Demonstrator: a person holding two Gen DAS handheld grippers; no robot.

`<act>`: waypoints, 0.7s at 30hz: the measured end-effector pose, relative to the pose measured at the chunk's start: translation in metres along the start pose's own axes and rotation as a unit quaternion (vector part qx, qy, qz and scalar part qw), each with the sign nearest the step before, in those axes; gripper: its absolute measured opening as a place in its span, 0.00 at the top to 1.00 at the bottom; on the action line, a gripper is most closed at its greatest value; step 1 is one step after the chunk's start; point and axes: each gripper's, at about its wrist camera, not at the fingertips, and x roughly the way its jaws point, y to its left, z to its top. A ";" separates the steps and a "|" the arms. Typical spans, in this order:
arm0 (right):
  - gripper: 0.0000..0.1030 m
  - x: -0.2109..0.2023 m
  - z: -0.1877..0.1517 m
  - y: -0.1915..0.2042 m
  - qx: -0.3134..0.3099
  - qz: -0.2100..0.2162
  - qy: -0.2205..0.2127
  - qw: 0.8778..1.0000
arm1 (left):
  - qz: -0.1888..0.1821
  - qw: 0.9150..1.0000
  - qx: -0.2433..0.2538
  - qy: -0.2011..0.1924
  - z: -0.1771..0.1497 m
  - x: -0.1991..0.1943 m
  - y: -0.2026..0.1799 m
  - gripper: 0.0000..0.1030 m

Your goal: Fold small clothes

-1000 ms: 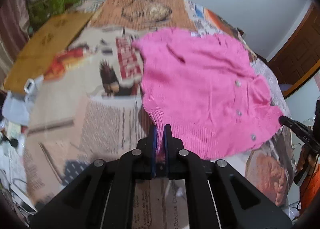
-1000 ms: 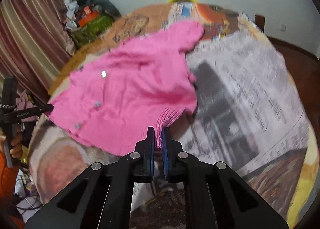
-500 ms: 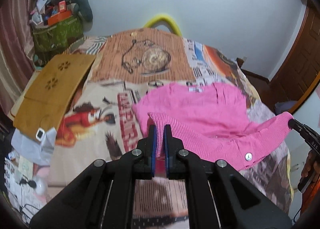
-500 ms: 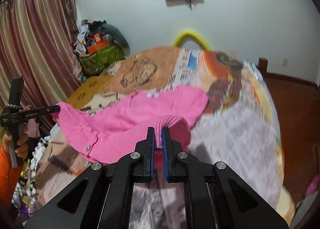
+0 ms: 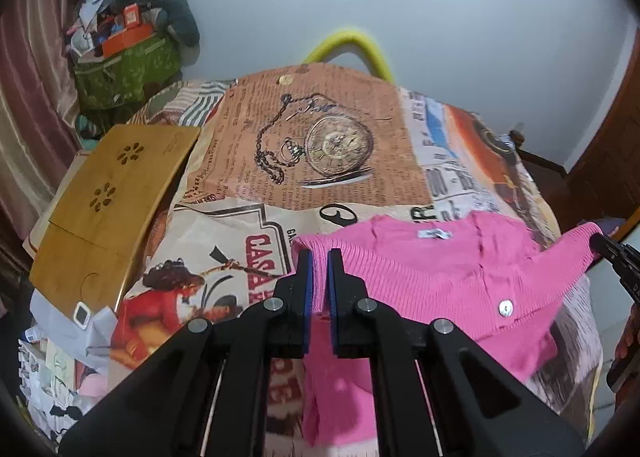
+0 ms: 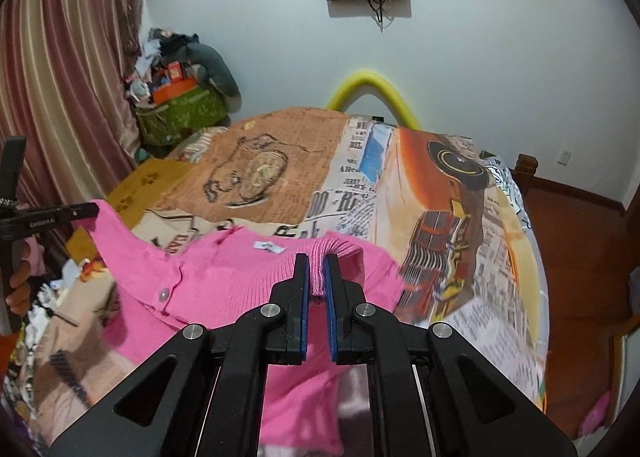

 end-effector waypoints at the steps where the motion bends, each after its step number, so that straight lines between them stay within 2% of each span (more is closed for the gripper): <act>1: 0.94 0.010 0.003 -0.002 -0.004 -0.007 0.006 1.000 | -0.001 1.000 -0.005 0.008 0.004 0.012 0.002 0.94; 11: 0.94 0.081 0.027 -0.032 0.004 -0.048 0.050 0.998 | -0.010 0.997 -0.028 0.076 0.018 0.114 0.012 0.94; 16: 0.93 0.109 0.026 -0.044 0.016 -0.060 0.077 0.995 | 0.015 0.995 -0.013 0.102 0.018 0.148 0.006 0.93; 18: 0.91 0.111 0.025 -0.045 0.011 -0.071 0.079 0.994 | 0.034 0.995 0.002 0.095 0.017 0.149 0.003 0.86; 20: 0.84 0.108 0.024 -0.047 0.013 -0.073 0.079 0.994 | 0.041 0.995 0.015 0.085 0.016 0.143 0.002 0.74; 21: 0.75 0.105 0.023 -0.047 0.014 -0.072 0.077 0.994 | 0.041 0.996 0.023 0.078 0.014 0.136 0.000 0.66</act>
